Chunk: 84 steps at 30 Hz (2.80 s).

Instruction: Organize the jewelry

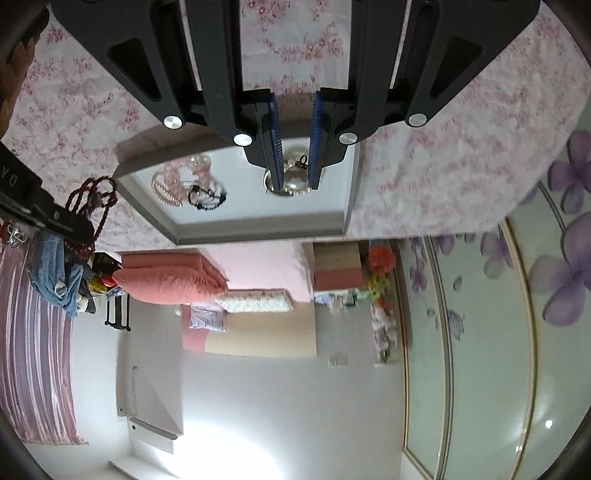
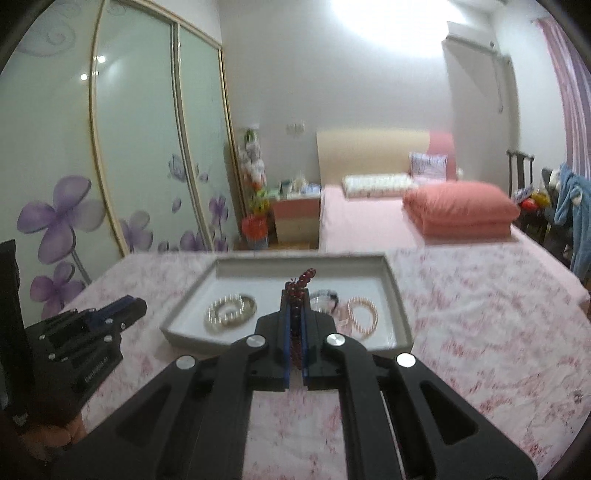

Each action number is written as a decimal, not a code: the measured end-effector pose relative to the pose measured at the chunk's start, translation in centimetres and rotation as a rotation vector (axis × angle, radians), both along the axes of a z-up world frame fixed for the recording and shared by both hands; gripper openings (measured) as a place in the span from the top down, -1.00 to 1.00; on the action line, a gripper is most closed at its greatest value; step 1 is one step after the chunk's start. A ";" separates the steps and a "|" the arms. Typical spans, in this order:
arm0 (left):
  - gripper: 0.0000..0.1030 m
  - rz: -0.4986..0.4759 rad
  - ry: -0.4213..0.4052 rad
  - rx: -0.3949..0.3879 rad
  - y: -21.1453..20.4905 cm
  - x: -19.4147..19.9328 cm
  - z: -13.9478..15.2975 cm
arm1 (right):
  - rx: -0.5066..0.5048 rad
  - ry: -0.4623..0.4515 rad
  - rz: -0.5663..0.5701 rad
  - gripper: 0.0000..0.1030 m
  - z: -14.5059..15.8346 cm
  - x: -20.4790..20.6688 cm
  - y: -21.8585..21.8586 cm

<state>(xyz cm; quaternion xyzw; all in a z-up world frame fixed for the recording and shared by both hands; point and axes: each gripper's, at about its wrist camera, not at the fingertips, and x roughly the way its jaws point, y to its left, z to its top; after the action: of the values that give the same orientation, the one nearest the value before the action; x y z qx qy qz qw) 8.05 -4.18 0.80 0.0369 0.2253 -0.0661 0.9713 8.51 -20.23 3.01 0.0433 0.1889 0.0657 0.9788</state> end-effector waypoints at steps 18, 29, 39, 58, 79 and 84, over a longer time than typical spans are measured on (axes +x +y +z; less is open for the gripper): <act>0.72 -0.045 0.022 -0.072 -0.6 5.5 0.1 | 0.018 -0.023 0.000 0.90 0.5 5.7 0.3; 0.71 -0.089 0.117 -0.104 -2.4 11.1 -2.5 | 0.081 0.133 0.030 0.80 -3.0 13.2 0.5; 0.18 -0.025 0.083 -0.160 1.7 9.4 -0.8 | 0.116 0.105 -0.010 0.14 -1.9 10.6 -1.8; -0.22 0.080 -0.028 -0.165 6.9 -3.4 0.3 | 0.043 0.025 -0.054 -0.31 -1.0 -3.4 -0.4; -0.97 0.073 -0.105 -0.059 4.7 -7.4 -0.5 | -0.029 -0.045 -0.073 -0.92 -3.3 -7.2 1.1; -0.97 0.072 -0.100 -0.065 4.8 -7.8 -0.9 | -0.012 -0.040 -0.080 -0.92 -3.7 -7.5 0.7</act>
<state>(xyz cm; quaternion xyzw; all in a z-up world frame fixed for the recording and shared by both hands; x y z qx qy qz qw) 0.29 0.61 -0.07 0.0003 0.1754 -0.0363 0.9838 1.03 -19.56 -0.72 0.0435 0.1676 0.0265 0.9845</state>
